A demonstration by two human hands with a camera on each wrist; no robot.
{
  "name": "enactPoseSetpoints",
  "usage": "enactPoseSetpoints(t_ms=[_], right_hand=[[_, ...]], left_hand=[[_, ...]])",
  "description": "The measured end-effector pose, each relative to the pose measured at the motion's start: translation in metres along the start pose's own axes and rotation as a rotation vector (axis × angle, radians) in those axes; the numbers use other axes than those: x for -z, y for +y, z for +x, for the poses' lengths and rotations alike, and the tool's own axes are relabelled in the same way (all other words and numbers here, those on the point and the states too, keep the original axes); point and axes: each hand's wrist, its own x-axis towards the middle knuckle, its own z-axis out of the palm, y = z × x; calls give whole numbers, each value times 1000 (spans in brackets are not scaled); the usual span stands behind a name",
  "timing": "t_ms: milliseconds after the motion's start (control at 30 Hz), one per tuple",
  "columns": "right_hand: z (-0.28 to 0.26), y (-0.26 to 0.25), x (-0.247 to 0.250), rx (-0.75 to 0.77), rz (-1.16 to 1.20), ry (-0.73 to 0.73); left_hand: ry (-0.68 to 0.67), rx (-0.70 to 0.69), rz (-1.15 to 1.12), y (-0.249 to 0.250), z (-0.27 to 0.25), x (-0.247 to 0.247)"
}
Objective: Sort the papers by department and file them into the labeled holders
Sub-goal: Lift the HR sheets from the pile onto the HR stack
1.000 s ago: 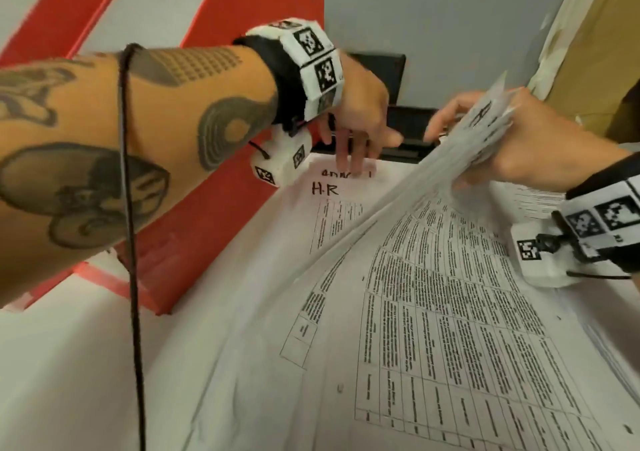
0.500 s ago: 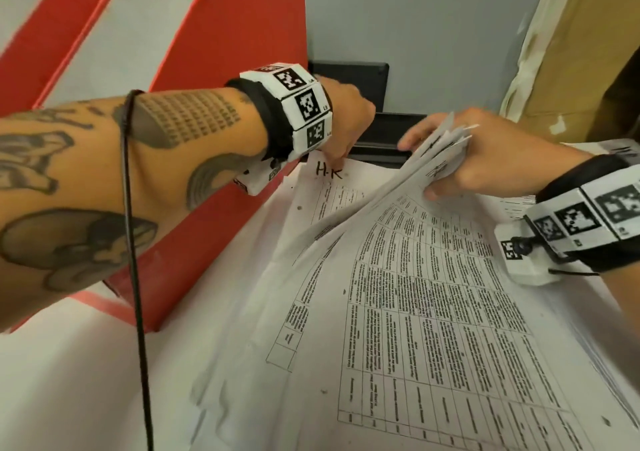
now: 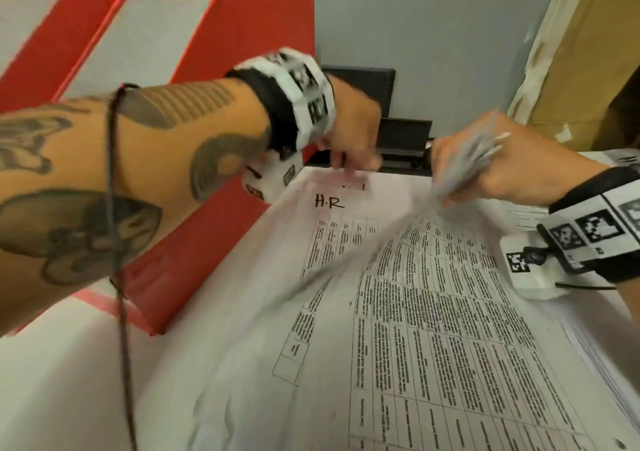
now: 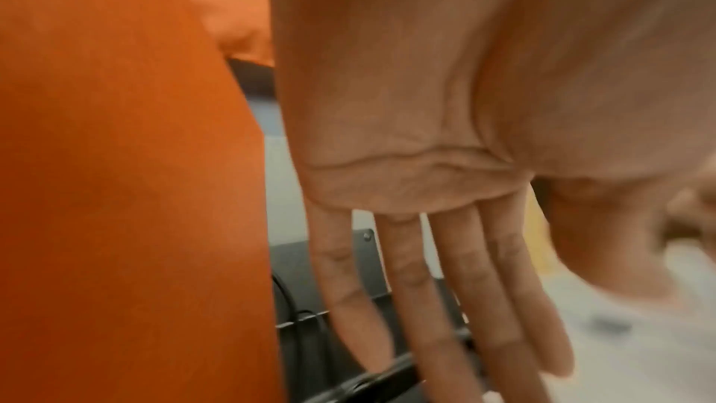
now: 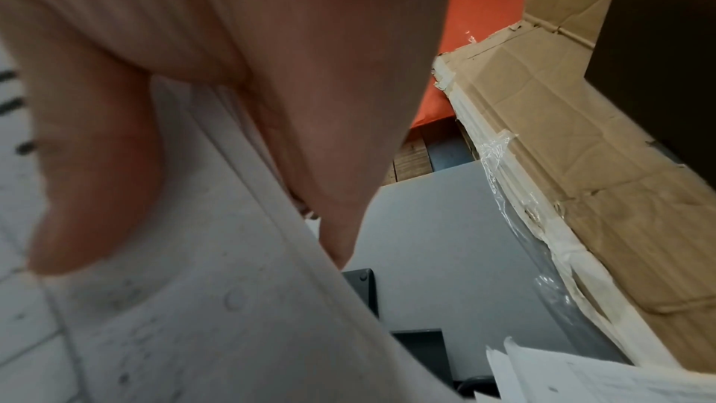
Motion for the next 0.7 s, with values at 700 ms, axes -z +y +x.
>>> enactPoseSetpoints(t_ms=[700], right_hand=[[-3, -12, 1, -57, 138, -1]], left_hand=[[224, 62, 426, -3, 12, -3]])
